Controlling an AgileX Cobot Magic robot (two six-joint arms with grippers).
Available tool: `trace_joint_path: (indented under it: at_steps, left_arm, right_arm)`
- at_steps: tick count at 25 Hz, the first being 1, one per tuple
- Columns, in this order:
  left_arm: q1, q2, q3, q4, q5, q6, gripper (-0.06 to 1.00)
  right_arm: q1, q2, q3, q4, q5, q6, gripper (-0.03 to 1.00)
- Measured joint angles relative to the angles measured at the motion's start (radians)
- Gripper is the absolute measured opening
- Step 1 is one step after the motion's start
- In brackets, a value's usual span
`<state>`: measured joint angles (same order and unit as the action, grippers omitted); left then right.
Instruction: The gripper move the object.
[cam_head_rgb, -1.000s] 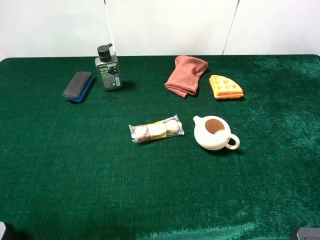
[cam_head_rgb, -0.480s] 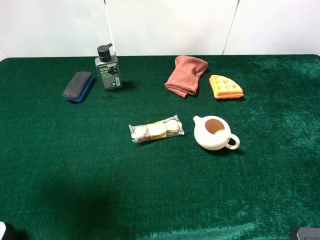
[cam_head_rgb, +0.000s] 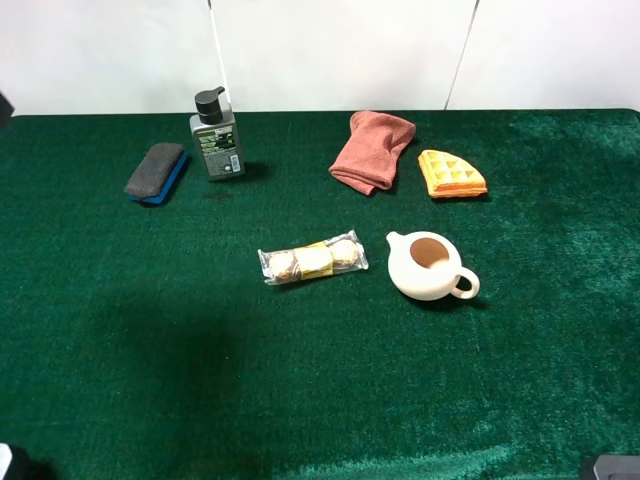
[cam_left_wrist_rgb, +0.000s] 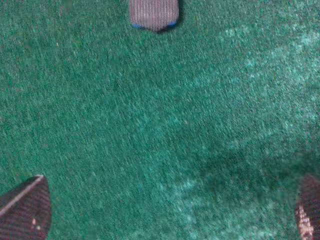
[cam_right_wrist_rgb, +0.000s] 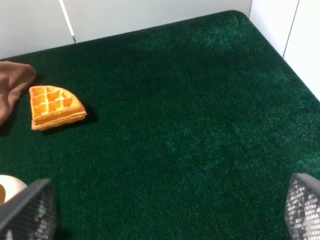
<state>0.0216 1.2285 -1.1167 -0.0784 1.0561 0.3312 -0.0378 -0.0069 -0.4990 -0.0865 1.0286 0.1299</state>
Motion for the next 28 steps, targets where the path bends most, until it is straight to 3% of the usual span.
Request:
trace_joint_path:
  at_steps: [8, 28]
  left_arm:
    - [-0.013, 0.183, -0.116, -0.047, -0.032, 0.116, 0.99]
    - [-0.221, 0.621, -0.427, -0.03, -0.099, 0.28, 0.99]
  right_arm:
    - [0.0, 0.0, 0.0, 0.0, 0.0, 0.0, 0.7]
    - [0.0, 0.0, 0.0, 0.0, 0.0, 0.0, 0.7]
